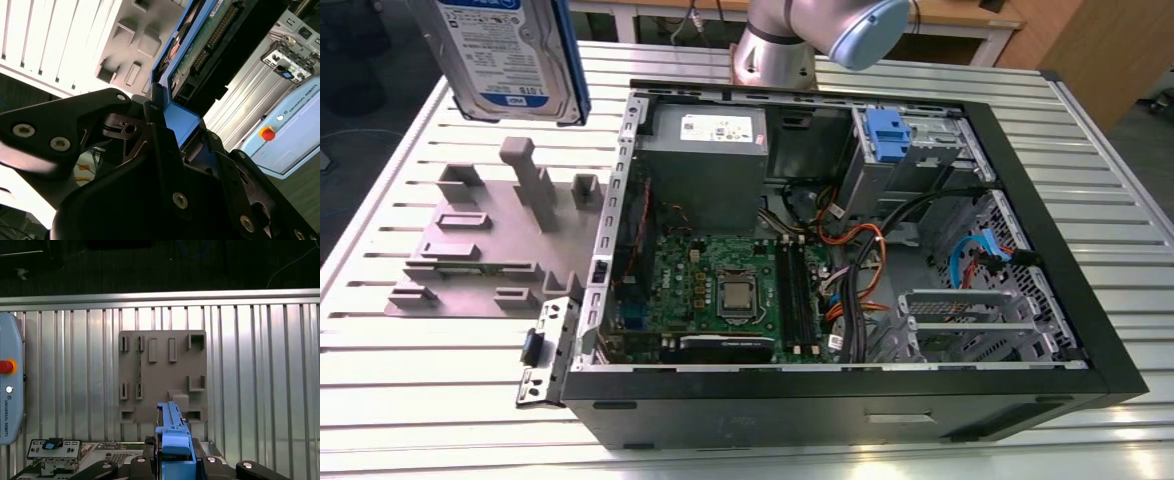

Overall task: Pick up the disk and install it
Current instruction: 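Pick up the disk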

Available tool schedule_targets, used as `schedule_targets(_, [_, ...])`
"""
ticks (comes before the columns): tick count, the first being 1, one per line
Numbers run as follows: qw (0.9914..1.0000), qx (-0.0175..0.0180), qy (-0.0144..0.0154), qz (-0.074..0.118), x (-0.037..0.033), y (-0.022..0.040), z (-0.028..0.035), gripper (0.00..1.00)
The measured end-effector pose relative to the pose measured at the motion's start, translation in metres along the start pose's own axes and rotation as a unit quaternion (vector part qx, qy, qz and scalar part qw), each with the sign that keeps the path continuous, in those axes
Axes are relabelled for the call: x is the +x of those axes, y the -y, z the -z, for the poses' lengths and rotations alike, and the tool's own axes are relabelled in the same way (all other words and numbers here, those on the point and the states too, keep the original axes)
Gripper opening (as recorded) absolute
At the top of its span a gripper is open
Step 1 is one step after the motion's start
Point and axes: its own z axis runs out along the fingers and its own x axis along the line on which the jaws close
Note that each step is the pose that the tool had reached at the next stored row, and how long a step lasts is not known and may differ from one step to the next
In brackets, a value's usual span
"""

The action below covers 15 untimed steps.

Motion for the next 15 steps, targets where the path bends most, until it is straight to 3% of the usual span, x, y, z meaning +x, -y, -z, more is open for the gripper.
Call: schedule_targets(15, [1.0,0.0,0.0,0.0,-0.0002,0.017,-0.0008,0.37])
